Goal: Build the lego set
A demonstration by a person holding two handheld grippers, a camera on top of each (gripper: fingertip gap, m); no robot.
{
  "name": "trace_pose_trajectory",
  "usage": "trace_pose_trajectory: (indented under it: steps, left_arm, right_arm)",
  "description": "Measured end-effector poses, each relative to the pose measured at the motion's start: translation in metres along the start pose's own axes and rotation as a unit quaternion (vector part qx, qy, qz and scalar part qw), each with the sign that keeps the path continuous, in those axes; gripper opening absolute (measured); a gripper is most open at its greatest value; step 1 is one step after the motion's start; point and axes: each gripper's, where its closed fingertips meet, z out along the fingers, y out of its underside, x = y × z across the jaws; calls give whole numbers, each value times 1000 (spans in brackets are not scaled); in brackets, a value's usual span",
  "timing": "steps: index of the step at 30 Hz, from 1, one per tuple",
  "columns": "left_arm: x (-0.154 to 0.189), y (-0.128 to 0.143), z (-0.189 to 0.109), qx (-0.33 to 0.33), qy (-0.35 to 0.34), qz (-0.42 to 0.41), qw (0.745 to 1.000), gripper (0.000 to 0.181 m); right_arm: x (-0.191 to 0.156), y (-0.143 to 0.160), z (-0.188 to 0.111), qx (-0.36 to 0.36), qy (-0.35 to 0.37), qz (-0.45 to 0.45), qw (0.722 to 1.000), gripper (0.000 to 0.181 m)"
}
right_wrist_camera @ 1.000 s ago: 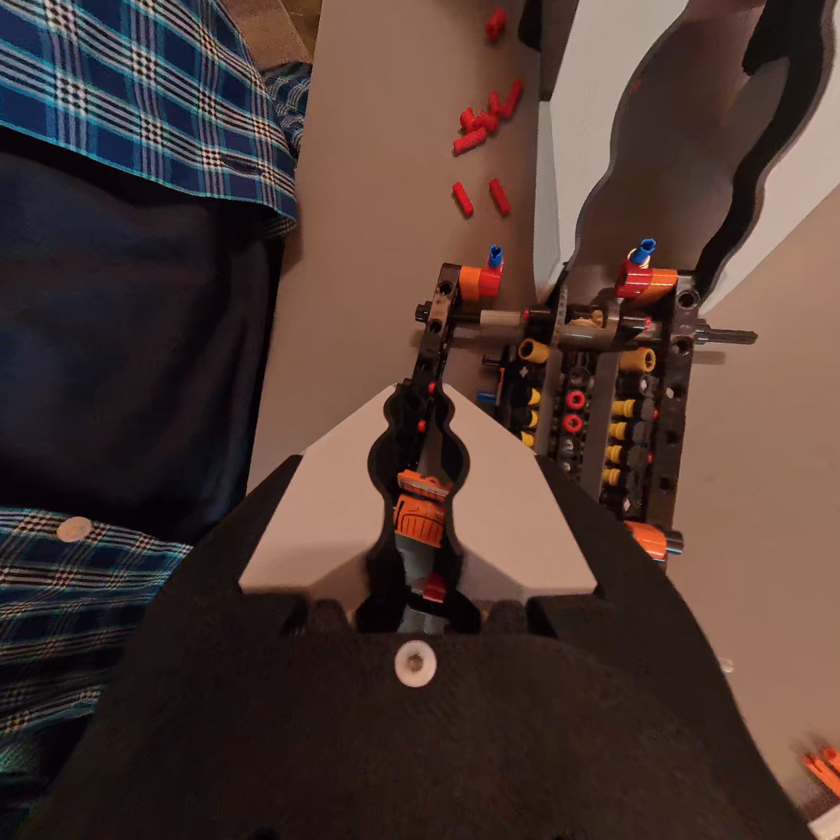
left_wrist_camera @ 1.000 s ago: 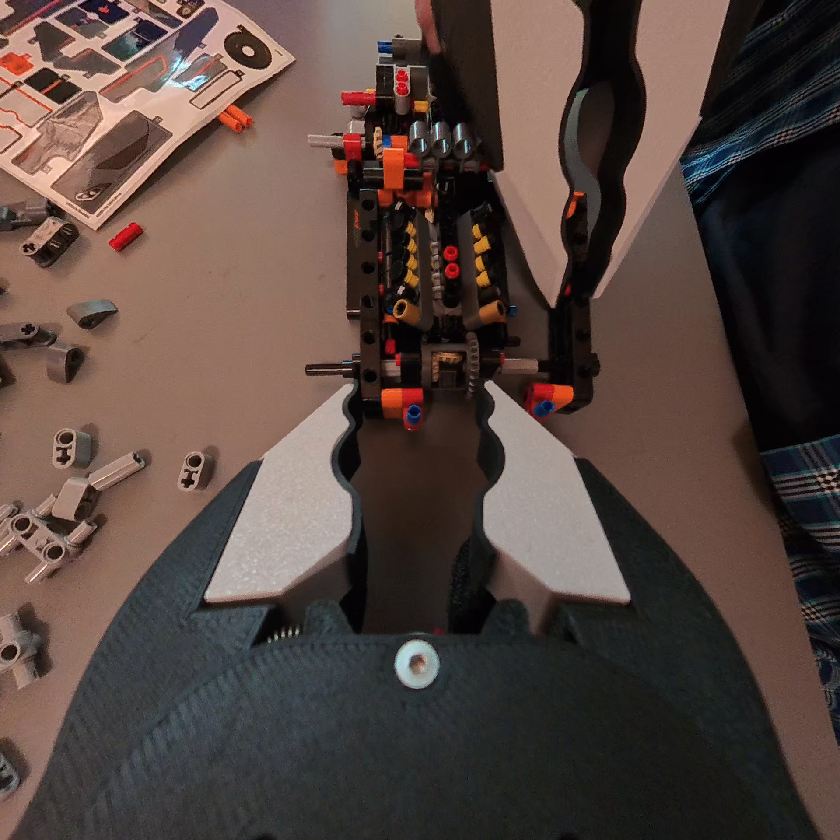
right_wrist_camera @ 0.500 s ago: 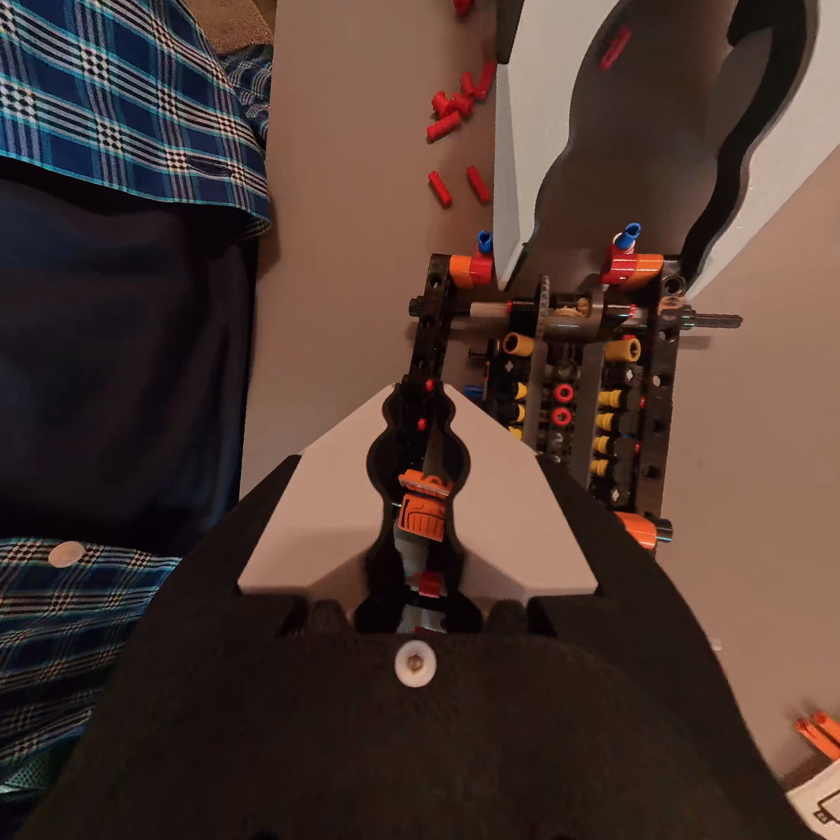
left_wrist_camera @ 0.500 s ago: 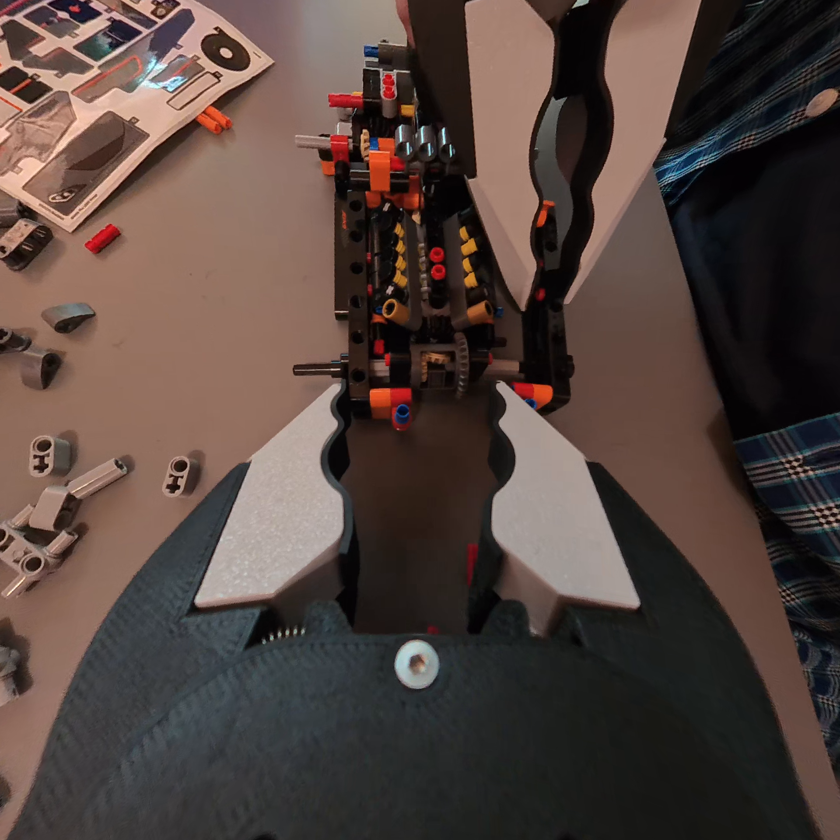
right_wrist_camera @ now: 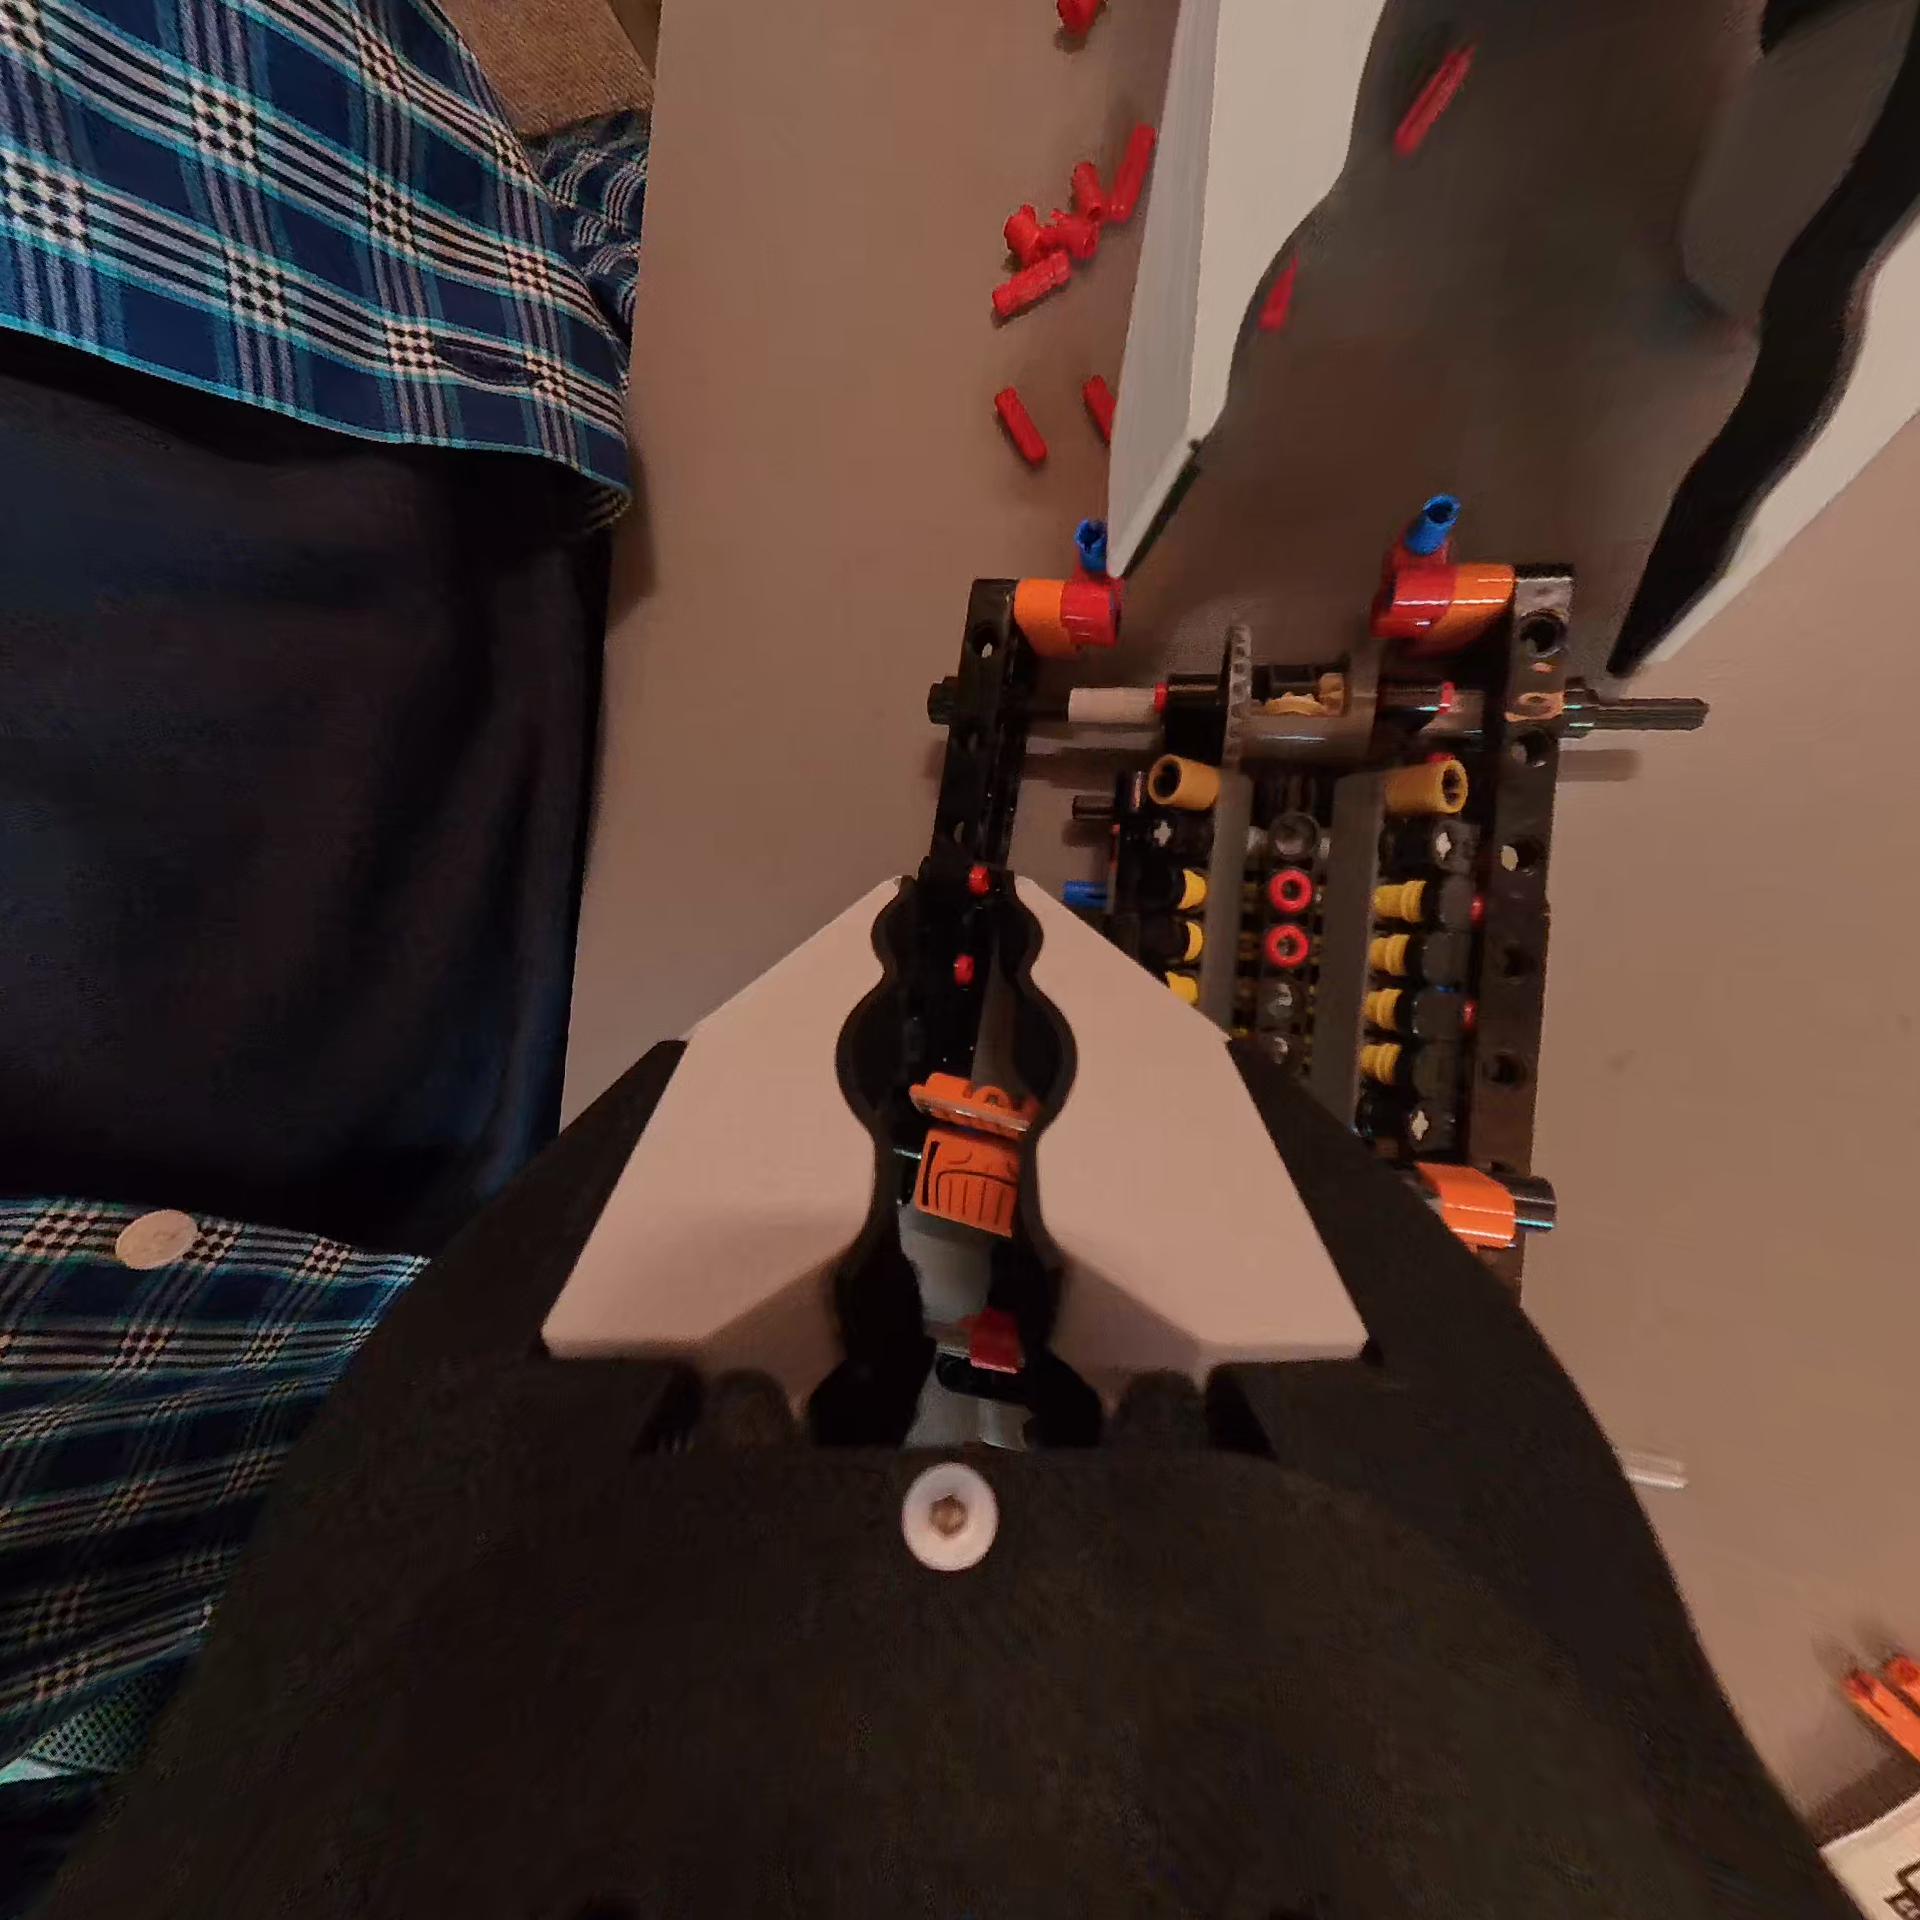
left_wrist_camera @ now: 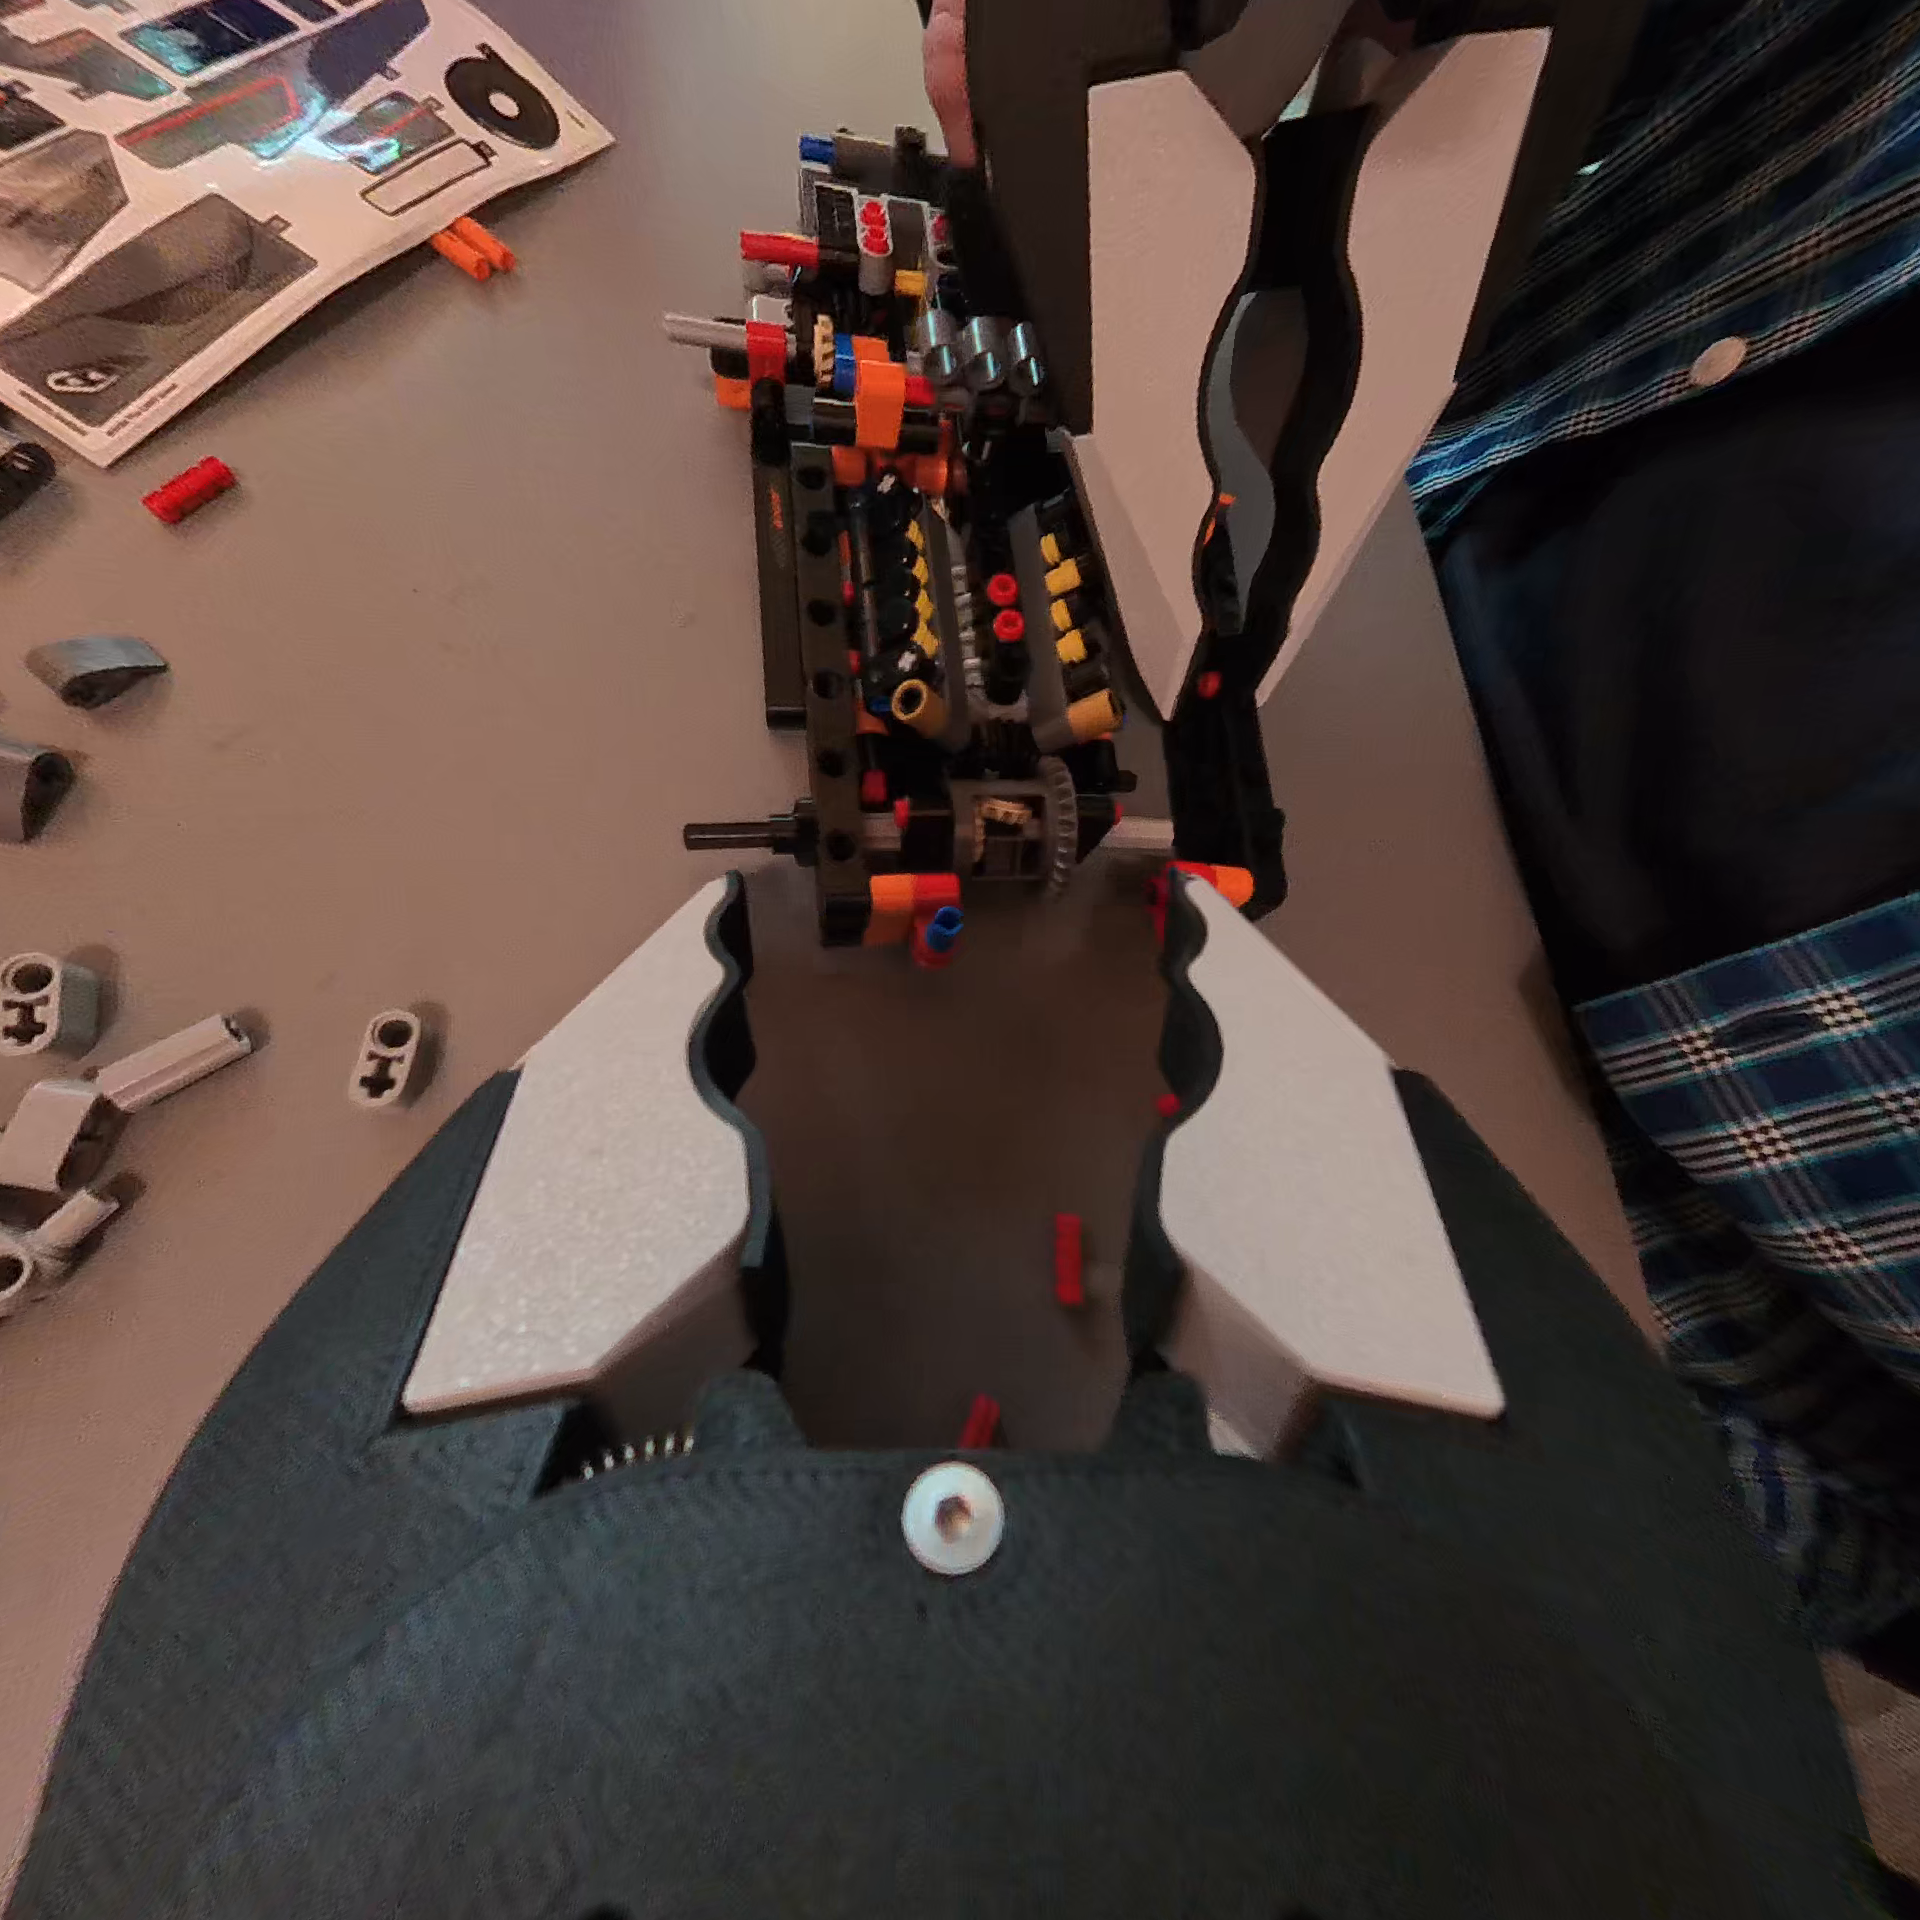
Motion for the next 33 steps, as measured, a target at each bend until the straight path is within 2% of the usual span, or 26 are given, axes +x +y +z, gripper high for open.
trace_pose_trajectory:
  steps: [6,7,8,13,17,20,29,33]
  left_arm:
    - [3,-1,-3,6,16,1,1000,85]
    - [5,-1,-3,6,24,0,1000,88]
    - [11,-2,-4,10,49,-2,999,103]
    - [18,0,-2,5,57,15,998,111]
    - [17,5,9,-26,-2,71,997,113]
    - [6,6,16,-46,-76,112,990,100]
    - [4,7,18,-50,-106,117,986,101]
    - [3,6,18,-49,-106,113,987,101]
  right_arm:
    - [-2,0,0,-1,-6,-2,1000,13]
    - [-2,0,0,-1,-5,-2,1000,12]
    - [0,0,0,1,-1,-1,1000,11]
    - [3,0,-1,4,0,3,1000,11]
    - [4,-1,-1,7,3,9,1000,11]
    - [4,0,-2,7,3,12,1000,11]
    - [6,-2,-1,4,20,22,1000,12]
    - [8,-6,-9,12,57,23,998,25]
